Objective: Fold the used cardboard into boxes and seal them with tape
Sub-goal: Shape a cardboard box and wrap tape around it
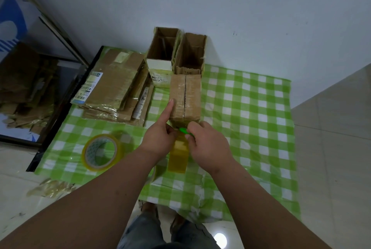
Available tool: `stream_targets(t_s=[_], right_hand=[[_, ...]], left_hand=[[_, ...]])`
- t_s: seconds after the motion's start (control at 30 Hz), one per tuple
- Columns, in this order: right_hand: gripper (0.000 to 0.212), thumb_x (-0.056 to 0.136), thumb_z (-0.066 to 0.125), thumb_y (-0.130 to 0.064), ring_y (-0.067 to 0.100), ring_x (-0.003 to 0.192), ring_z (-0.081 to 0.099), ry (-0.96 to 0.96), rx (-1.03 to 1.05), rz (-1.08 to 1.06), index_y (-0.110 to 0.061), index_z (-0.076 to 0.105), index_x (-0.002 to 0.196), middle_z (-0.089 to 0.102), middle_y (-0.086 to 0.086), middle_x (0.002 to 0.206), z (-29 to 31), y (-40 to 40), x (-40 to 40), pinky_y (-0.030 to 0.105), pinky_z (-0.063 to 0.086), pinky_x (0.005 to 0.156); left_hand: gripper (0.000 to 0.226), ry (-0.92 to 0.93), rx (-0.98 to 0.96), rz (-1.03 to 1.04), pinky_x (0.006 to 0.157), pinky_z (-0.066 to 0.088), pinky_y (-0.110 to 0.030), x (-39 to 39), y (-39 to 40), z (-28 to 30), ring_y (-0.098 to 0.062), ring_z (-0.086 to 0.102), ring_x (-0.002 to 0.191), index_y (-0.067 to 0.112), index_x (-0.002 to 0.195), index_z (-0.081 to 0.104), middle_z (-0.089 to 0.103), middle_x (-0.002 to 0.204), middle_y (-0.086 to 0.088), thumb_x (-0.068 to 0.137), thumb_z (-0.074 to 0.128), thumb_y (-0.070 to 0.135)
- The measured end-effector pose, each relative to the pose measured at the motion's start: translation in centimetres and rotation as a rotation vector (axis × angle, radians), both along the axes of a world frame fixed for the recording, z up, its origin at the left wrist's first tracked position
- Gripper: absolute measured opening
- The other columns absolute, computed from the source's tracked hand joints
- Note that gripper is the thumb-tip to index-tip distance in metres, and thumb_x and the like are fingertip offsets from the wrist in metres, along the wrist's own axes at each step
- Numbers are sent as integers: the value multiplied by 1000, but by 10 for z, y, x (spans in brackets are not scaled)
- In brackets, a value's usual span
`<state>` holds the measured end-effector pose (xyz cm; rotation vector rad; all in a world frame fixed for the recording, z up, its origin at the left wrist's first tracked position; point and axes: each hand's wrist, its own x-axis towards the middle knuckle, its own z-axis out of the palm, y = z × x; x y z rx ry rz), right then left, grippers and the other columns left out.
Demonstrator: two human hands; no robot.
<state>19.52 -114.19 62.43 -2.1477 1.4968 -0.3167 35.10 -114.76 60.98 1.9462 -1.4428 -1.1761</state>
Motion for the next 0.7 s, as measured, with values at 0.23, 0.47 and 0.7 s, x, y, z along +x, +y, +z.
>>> stream_targets(t_s=[0.23, 0.47, 0.7], right_hand=[[13, 97, 49, -25, 25, 69, 50, 78, 32, -169, -14, 55, 99, 48, 2, 85, -12, 5, -35, 32, 36, 57], [24, 99, 48, -22, 31, 97, 58, 83, 295, -334, -17, 52, 122, 53, 6, 115, -40, 16, -51, 41, 49, 79], [43, 98, 49, -31, 25, 130, 44, 151, 338, -403, -28, 47, 141, 46, 0, 141, -54, 19, -39, 47, 29, 108]], left_hand=[[91, -13, 13, -4, 60, 46, -26, 0, -1, 2, -17, 54, 65, 61, 148, 5, 51, 70, -4, 94, 56, 6], [92, 4, 16, -9, 71, 51, -37, -1, 1, 5, -23, 57, 71, 60, 148, 6, 52, 74, -6, 94, 56, 5], [94, 9, 14, -21, 75, 53, -40, 0, 2, 4, -31, 62, 82, 61, 147, 4, 61, 87, -19, 94, 57, 5]])
